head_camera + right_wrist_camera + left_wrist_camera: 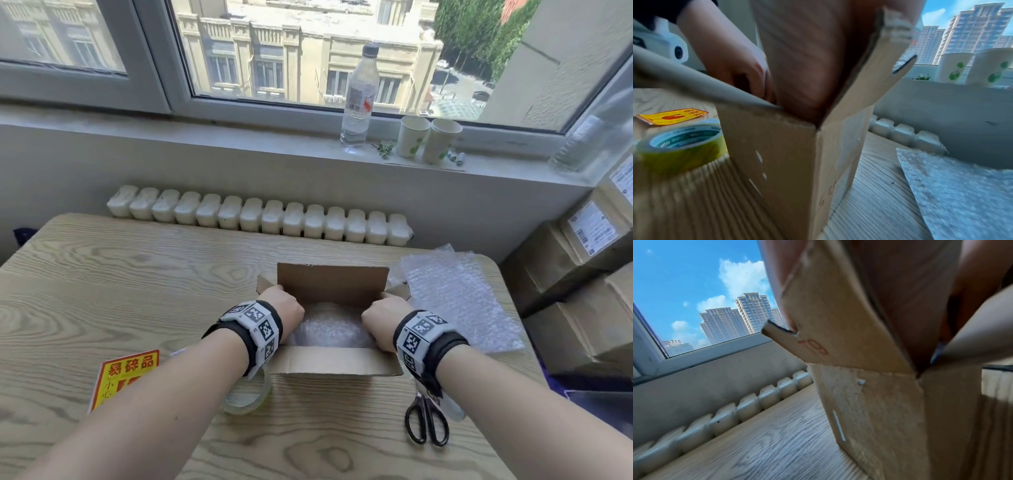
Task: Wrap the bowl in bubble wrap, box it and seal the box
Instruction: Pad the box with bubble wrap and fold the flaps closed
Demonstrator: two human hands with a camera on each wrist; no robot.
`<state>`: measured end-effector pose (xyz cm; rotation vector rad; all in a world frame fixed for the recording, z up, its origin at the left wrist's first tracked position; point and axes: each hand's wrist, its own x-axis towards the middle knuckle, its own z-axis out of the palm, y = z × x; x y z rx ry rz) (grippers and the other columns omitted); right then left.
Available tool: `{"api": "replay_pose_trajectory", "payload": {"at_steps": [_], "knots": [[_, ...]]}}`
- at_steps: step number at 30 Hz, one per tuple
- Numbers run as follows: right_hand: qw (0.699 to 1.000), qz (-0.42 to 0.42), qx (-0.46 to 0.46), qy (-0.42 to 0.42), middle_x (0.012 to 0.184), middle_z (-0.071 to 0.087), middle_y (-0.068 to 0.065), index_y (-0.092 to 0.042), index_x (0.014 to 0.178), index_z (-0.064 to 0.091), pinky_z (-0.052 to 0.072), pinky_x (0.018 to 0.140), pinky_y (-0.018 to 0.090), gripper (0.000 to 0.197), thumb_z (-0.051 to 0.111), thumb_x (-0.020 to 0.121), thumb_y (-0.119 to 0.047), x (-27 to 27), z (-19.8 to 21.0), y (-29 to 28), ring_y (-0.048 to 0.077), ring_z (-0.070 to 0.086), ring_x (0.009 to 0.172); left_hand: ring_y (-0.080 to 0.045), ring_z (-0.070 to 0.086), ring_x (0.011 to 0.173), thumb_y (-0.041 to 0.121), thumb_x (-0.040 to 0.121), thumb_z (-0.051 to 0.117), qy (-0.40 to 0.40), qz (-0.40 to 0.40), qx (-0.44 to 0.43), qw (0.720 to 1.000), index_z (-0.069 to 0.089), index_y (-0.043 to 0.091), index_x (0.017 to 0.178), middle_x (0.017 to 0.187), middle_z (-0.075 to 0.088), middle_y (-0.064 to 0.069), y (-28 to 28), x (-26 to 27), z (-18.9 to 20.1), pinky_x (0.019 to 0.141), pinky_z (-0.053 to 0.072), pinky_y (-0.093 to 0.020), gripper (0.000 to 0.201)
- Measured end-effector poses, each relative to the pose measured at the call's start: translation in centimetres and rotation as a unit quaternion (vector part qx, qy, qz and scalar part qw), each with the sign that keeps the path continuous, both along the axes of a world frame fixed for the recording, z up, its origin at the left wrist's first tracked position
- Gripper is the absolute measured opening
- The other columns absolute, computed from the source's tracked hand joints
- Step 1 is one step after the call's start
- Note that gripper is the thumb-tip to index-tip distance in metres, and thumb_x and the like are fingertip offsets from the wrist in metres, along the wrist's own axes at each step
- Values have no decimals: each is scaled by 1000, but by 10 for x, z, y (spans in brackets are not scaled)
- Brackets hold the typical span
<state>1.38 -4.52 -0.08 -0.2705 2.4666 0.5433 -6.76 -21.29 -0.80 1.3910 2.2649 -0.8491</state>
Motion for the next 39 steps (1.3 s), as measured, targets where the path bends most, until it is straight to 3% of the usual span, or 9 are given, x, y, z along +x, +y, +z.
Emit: {"api": "replay_pose_trajectory", "payload": {"at_steps": [4,9,18,27,31,39], "knots": [[999,-5,18,-40,117,66,8,-13,111,66,32,105,34,23,55,90,-12,-6,-1,-5,25,58,115,-21,48,124,13,96,42,-7,8,-39,999,58,13,123,131,56,-4,4,1,-5,109,26,-33,31],[996,-11,28,-80,125,62,9,-12,119,63,32,104,34,28,54,92,-14,-14,-6,-8,26,54,120,-22,56,111,4,92,42,-12,31,4,999,65,10,111,119,64,-6,-2,-3,-19,98,30,-31,31],[995,13,26,-93,126,62,8,-11,120,62,37,97,32,30,44,97,-9,-20,-30,-1,26,55,118,-23,49,124,13,98,40,-21,27,-80,996,55,12,127,133,55,-6,17,-7,-29,102,33,-31,33],[997,-16,13,-80,121,64,7,-11,116,64,45,91,33,29,43,96,-9,-23,-38,-1,26,58,113,-25,52,121,10,98,41,-15,22,-70,997,58,10,123,130,58,-8,19,-11,-28,101,35,-33,31],[997,-46,-16,-51,118,65,10,-7,113,65,48,85,34,26,50,92,-9,-17,-28,-4,29,61,110,-27,57,116,8,94,47,-34,49,-24,998,62,8,119,125,61,-8,18,-7,-10,94,46,-35,28],[985,-101,-97,105,104,68,8,-17,100,71,47,72,31,25,50,87,-14,-9,16,1,31,64,98,-27,61,106,19,89,50,-20,85,138,987,63,15,111,116,64,-6,20,2,34,76,45,-32,26]]}}
